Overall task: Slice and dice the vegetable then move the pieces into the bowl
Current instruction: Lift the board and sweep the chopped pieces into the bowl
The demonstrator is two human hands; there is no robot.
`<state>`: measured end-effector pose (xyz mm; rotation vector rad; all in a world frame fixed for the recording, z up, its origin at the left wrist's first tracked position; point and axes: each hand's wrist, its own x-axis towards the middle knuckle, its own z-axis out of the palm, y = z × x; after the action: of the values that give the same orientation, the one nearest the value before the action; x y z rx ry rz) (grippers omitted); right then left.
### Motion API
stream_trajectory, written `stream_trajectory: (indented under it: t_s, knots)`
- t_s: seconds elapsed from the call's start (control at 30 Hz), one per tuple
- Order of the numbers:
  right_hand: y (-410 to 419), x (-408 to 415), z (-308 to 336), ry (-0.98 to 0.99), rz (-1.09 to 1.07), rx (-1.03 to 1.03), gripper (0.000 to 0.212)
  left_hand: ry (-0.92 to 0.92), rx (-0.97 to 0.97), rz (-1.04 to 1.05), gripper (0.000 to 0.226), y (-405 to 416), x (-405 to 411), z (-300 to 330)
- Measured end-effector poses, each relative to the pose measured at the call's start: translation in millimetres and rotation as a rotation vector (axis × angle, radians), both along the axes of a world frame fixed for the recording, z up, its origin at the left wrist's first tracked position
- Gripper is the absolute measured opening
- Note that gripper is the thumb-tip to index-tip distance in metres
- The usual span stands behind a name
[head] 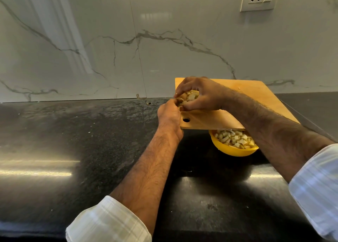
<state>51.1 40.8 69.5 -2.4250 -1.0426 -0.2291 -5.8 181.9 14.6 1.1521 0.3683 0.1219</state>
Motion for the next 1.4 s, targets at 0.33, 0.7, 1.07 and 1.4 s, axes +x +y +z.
stream_trajectory:
  t_s: [0.33,0.7,1.07,1.4]
  knots:
    - [0.3,3.1,-3.4,-0.126,-0.101,0.047,0.027,0.014,0.025,-0.007,0.019,-1.1,-3.8,2.3]
    - [-7.9,13.8,-7.2,-0.173,-0.158,0.081,0.017,0.007,0.030,-0.067,0.025,0.0,0.8,-0.6]
    - [-14.4,-5.6,-12.5,-0.288,-0.142,-0.022,0.028,-0.016,-0.028,-0.066,0.019,3.0,4.2,-2.1]
    - [-56.9,-39.7,-21.5,-0.253,-0.200,-0.025,0.019,-0.061,0.009,-0.044,0.016,0.6,7.2,-8.4]
